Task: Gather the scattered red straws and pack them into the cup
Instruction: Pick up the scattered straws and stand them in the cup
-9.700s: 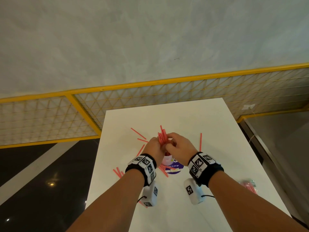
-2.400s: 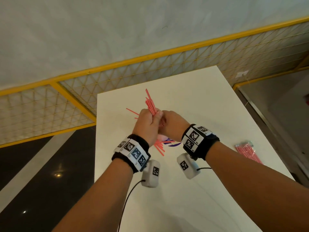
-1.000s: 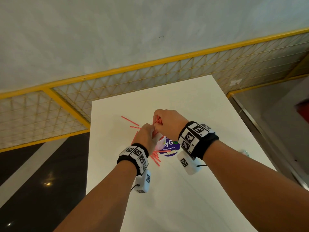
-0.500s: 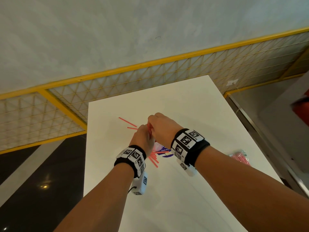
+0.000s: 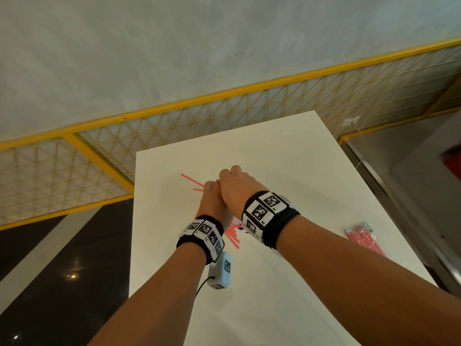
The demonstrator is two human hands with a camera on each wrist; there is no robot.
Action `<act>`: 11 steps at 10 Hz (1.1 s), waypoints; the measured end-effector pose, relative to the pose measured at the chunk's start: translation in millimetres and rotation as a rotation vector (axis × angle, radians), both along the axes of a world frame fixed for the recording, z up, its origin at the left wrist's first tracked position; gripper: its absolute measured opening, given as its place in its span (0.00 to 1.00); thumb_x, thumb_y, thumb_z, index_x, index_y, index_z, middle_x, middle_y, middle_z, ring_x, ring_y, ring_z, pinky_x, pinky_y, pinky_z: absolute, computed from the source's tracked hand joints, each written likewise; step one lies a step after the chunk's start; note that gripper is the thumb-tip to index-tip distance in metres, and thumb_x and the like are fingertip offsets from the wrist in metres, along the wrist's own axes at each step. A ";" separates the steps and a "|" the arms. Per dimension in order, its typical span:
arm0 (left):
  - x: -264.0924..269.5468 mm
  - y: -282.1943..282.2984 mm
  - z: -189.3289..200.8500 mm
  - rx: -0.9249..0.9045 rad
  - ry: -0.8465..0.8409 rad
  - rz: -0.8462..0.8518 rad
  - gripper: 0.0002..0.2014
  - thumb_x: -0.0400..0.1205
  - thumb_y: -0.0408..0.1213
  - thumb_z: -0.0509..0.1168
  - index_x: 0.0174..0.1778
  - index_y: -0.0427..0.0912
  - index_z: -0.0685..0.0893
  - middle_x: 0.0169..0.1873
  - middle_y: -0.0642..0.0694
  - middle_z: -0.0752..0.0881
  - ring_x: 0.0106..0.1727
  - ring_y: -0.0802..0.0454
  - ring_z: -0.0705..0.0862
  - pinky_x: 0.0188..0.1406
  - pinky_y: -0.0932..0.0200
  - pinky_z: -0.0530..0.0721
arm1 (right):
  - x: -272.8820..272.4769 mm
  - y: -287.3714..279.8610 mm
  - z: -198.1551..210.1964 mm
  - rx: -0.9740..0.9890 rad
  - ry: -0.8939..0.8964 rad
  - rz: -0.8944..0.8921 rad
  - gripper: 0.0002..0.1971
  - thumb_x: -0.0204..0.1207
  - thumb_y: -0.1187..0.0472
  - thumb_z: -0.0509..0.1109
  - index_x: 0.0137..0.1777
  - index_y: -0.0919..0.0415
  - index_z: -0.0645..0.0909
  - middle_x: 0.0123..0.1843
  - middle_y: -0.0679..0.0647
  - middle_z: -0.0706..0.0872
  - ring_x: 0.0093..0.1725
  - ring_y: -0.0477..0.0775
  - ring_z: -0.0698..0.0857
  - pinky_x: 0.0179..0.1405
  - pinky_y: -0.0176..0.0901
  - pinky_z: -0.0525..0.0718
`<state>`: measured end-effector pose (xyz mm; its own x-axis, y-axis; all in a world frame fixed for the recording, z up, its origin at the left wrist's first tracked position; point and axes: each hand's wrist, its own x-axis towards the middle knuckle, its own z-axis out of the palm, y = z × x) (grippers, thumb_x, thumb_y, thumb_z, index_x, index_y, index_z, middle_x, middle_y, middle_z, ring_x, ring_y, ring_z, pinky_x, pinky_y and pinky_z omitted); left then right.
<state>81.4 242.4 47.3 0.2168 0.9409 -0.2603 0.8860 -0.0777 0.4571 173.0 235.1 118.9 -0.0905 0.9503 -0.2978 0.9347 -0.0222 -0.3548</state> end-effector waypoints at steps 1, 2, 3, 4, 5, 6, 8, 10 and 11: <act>-7.7 10.0 -15.4 -0.013 -0.385 0.203 0.09 0.82 0.24 0.65 0.55 0.39 0.82 0.49 0.40 0.87 0.52 0.40 0.87 0.57 0.44 0.87 | 11.3 0.9 -6.3 -0.025 0.183 -0.029 0.20 0.82 0.66 0.66 0.73 0.59 0.69 0.63 0.58 0.76 0.52 0.58 0.84 0.54 0.52 0.87; -17.2 10.2 -25.1 -0.014 -0.460 0.248 0.05 0.84 0.35 0.69 0.42 0.45 0.84 0.37 0.49 0.89 0.38 0.49 0.87 0.45 0.52 0.88 | 30.3 -0.5 -5.6 -0.009 0.322 -0.074 0.33 0.77 0.63 0.73 0.80 0.55 0.64 0.65 0.56 0.76 0.55 0.55 0.84 0.52 0.43 0.84; -19.5 7.3 -24.2 0.002 -0.540 0.249 0.05 0.83 0.39 0.72 0.41 0.47 0.86 0.36 0.49 0.90 0.37 0.53 0.88 0.38 0.61 0.82 | 45.3 -5.7 -14.6 0.025 0.301 -0.139 0.31 0.78 0.63 0.72 0.80 0.56 0.67 0.68 0.57 0.77 0.57 0.55 0.83 0.52 0.41 0.80; -20.3 6.2 -24.3 0.001 -0.592 0.248 0.05 0.79 0.39 0.76 0.44 0.47 0.86 0.39 0.50 0.91 0.41 0.54 0.90 0.40 0.63 0.86 | 52.4 -14.0 -33.9 -0.004 0.283 -0.192 0.25 0.80 0.64 0.69 0.77 0.57 0.72 0.69 0.57 0.78 0.58 0.55 0.83 0.55 0.41 0.80; -20.0 6.8 -17.2 0.023 -0.631 0.240 0.03 0.81 0.40 0.75 0.45 0.49 0.87 0.40 0.53 0.91 0.44 0.56 0.91 0.46 0.58 0.90 | 54.4 -20.4 -54.6 -0.065 0.277 -0.180 0.20 0.81 0.63 0.67 0.73 0.56 0.77 0.65 0.55 0.81 0.58 0.54 0.84 0.51 0.39 0.79; -20.0 10.1 -13.7 0.127 -0.599 0.197 0.03 0.85 0.45 0.70 0.49 0.51 0.88 0.47 0.55 0.89 0.50 0.59 0.88 0.47 0.63 0.86 | 56.9 -26.1 -69.0 -0.081 0.292 -0.225 0.16 0.81 0.64 0.65 0.68 0.54 0.78 0.54 0.54 0.85 0.47 0.52 0.85 0.37 0.35 0.75; -29.8 12.9 -30.5 0.158 -0.441 0.120 0.19 0.85 0.62 0.58 0.44 0.56 0.88 0.47 0.45 0.87 0.46 0.53 0.87 0.48 0.52 0.89 | 52.8 -42.6 -81.8 0.007 0.342 -0.290 0.10 0.83 0.59 0.67 0.62 0.57 0.74 0.53 0.54 0.84 0.48 0.54 0.83 0.42 0.42 0.80; -24.1 4.7 -16.1 0.128 -0.541 0.202 0.10 0.91 0.46 0.61 0.50 0.47 0.83 0.39 0.54 0.86 0.39 0.63 0.83 0.33 0.75 0.75 | 35.3 -44.3 -79.4 0.144 0.507 -0.251 0.21 0.85 0.54 0.69 0.76 0.51 0.74 0.57 0.48 0.84 0.50 0.47 0.83 0.51 0.39 0.80; -22.5 7.5 -13.8 0.129 -0.579 0.211 0.07 0.90 0.48 0.63 0.48 0.51 0.80 0.38 0.51 0.88 0.38 0.57 0.88 0.35 0.70 0.80 | 33.5 -34.3 -80.1 0.164 0.459 -0.225 0.17 0.85 0.55 0.66 0.72 0.52 0.78 0.58 0.51 0.84 0.49 0.49 0.85 0.52 0.43 0.85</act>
<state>58.9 250.0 33.5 0.0943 0.9948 -0.0375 0.4994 -0.0147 0.8662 206.5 200.8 38.8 0.0351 0.9920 -0.1215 0.6613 -0.1142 -0.7414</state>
